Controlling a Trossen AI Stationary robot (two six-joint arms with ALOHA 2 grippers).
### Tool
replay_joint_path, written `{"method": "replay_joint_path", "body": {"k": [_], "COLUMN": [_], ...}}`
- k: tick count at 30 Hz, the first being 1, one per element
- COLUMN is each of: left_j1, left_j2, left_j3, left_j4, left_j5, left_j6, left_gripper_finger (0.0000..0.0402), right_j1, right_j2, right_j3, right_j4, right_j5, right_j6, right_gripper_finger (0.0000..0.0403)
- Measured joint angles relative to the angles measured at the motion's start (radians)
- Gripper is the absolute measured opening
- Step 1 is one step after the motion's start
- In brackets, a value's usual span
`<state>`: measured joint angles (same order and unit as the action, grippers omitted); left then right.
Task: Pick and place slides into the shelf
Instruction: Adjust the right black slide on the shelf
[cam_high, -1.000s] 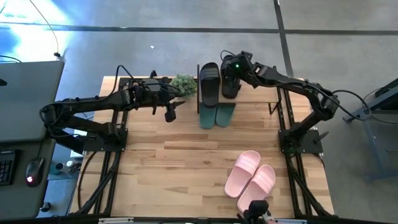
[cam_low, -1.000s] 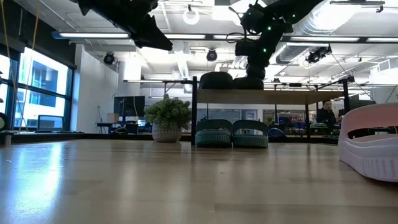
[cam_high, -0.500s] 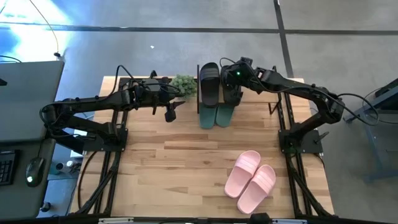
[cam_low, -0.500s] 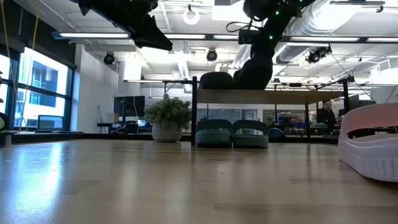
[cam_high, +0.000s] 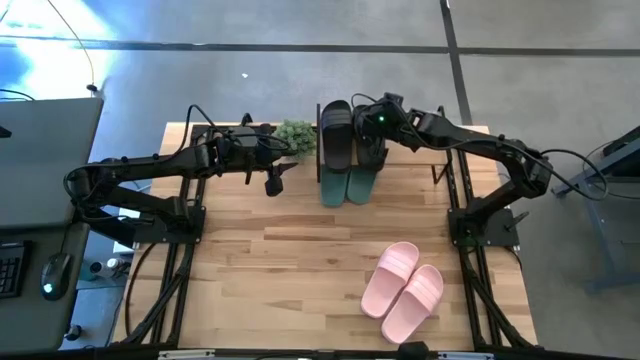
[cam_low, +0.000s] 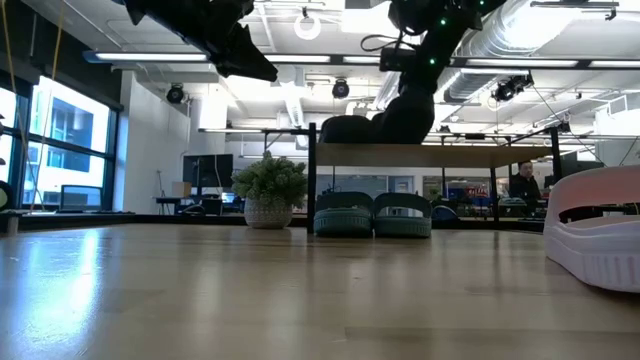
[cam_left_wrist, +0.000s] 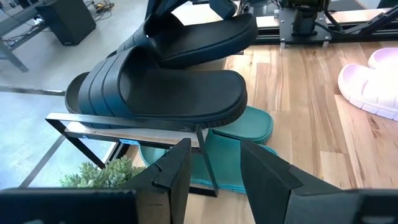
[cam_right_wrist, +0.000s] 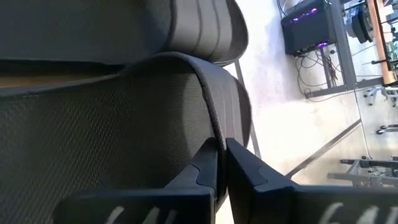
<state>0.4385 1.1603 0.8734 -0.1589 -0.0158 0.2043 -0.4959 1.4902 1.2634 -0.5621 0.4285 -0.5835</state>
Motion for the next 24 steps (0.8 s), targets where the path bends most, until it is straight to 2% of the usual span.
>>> {"method": "replay_joint_path", "body": {"k": [17, 24], "left_j1": [0.0, 0.0], "left_j2": [0.0, 0.0], "left_j3": [0.0, 0.0], "left_j4": [0.0, 0.0], "left_j5": [0.0, 0.0], "left_j6": [0.0, 0.0], "left_gripper_finger": [0.0122, 0.0122], "right_j1": [-0.003, -0.004], "right_j2": [0.014, 0.014], "right_j3": [-0.001, -0.001], "right_j4": [-0.034, -0.048], "right_j5": [-0.028, -0.088], "right_j6": [0.023, 0.027], "right_gripper_finger": [0.0, 0.0]}}
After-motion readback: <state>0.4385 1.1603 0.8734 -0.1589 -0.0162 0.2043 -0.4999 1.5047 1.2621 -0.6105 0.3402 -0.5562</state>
